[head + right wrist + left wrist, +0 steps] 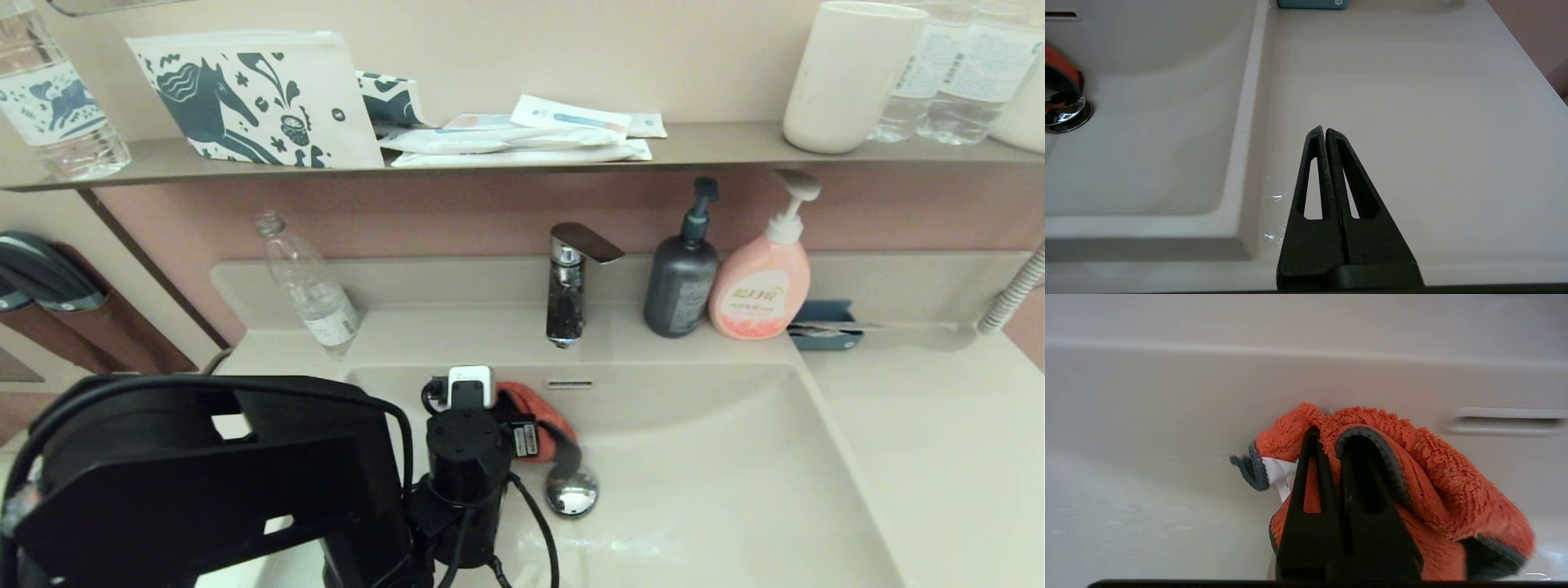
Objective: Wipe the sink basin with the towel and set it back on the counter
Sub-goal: Wipe the sink
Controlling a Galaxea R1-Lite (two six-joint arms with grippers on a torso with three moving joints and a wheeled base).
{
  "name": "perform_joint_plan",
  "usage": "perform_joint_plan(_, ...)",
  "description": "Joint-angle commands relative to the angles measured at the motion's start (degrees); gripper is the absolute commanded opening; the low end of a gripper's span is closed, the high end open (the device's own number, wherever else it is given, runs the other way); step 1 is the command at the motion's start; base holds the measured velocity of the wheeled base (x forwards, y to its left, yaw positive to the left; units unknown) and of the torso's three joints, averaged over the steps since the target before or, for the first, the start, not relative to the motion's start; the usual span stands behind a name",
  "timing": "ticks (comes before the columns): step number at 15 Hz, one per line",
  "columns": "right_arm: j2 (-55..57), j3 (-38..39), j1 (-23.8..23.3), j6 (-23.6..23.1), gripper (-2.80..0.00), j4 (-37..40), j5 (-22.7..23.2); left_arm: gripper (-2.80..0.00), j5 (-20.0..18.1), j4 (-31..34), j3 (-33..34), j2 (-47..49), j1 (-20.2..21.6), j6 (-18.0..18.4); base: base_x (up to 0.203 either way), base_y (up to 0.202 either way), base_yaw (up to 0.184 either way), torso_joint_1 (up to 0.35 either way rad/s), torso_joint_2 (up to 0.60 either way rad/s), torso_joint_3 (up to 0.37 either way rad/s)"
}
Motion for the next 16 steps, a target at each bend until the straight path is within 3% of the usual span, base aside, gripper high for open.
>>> perform_joint_plan(1, 0.07, 0.0, 0.01, -0.03, -2.8, 0.02, 0.0, -2.8, -1.72, -2.72, 2.78, -1.75, 4.13, -0.11, 0.0, 0.0, 0.0, 0.0, 0.0, 0.0)
perform_joint_plan(8, 0.07, 0.0, 0.01, -0.03, -2.8, 0.02, -0.09, -2.8, -9.59, -2.72, 9.13, -6.32, 14.8, 0.01, 0.0, 0.0, 0.0, 0.0, 0.0, 0.0)
perform_joint_plan(12, 0.07, 0.0, 0.01, -0.03, -2.8, 0.02, 0.0, -2.8, -14.27, -2.72, 9.38, -7.34, 21.59, 1.01, 0.0, 0.0, 0.0, 0.0, 0.0, 0.0)
perform_joint_plan(16, 0.07, 0.0, 0.01, -0.03, -2.8, 0.02, 0.0, -2.8, -14.65, -2.72, 6.75, -8.26, 22.16, 2.91, 0.0, 0.0, 0.0, 0.0, 0.0, 0.0)
